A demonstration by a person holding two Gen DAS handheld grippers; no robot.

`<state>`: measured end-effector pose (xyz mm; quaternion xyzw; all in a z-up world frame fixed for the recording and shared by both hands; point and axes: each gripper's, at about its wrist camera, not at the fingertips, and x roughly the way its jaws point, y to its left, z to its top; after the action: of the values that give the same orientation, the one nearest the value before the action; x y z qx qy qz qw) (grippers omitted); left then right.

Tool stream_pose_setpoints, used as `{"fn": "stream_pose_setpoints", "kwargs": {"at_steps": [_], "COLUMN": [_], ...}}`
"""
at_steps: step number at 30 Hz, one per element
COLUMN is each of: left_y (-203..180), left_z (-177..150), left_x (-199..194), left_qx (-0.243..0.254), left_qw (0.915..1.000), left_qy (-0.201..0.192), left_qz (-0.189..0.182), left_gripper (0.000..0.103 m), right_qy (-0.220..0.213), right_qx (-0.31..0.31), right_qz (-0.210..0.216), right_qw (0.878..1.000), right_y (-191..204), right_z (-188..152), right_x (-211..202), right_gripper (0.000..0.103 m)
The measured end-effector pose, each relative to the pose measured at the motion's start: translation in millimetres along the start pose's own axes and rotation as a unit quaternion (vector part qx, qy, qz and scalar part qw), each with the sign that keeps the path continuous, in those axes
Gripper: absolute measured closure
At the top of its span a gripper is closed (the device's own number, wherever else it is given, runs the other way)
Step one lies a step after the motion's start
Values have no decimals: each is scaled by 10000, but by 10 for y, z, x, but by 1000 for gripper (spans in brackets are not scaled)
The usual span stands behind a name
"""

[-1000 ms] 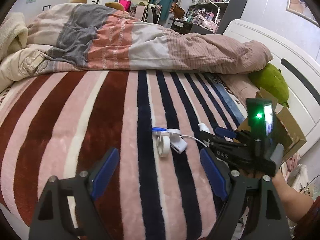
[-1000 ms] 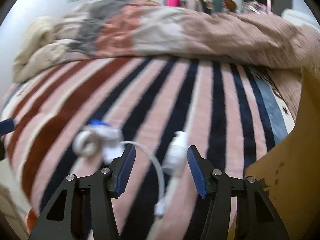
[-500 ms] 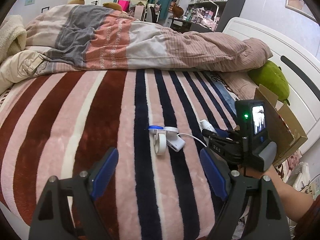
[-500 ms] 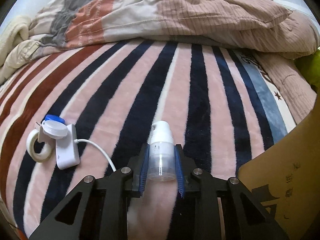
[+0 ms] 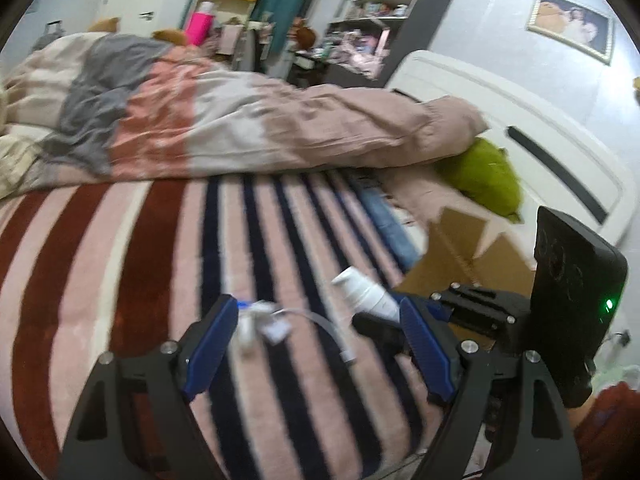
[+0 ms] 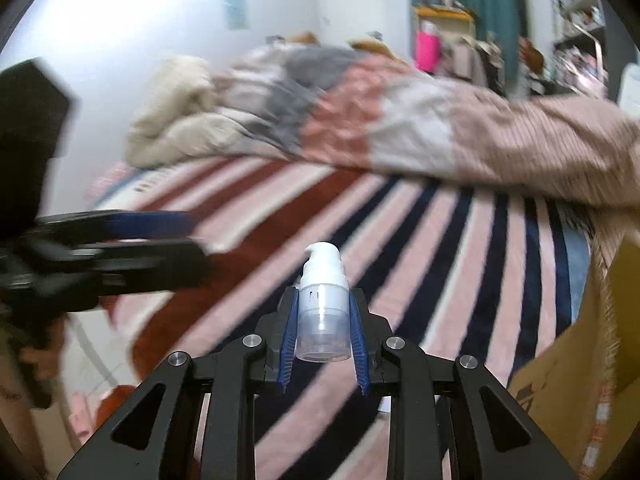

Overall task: Organize rigid objects
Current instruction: 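Carry the white pump bottle toward the cardboard box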

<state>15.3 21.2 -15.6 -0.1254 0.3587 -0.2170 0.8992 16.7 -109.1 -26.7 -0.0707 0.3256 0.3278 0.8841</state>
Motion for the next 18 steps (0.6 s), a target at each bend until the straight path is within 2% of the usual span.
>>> {"fn": "stream_pose_setpoints", "kwargs": {"at_steps": [4, 11, 18], "left_y": [-238, -832, -1403], "left_z": [167, 391, 494], "left_x": [92, 454, 900], "left_qx": [21, 328, 754], "left_qw": [9980, 9909, 9839], "left_qy": [91, 349, 737], "left_qz": [-619, -1256, -1442], "left_gripper": [37, 67, 70], "right_qy": [-307, -674, -709], "right_qx": [-118, -141, 278], "right_qz": [68, -144, -472], "right_qw": [9994, 9975, 9960], "right_y": [-23, -301, -790], "right_z": [59, 12, -171], "right_x": [-321, -768, -1063], "right_gripper": [83, 83, 83]}}
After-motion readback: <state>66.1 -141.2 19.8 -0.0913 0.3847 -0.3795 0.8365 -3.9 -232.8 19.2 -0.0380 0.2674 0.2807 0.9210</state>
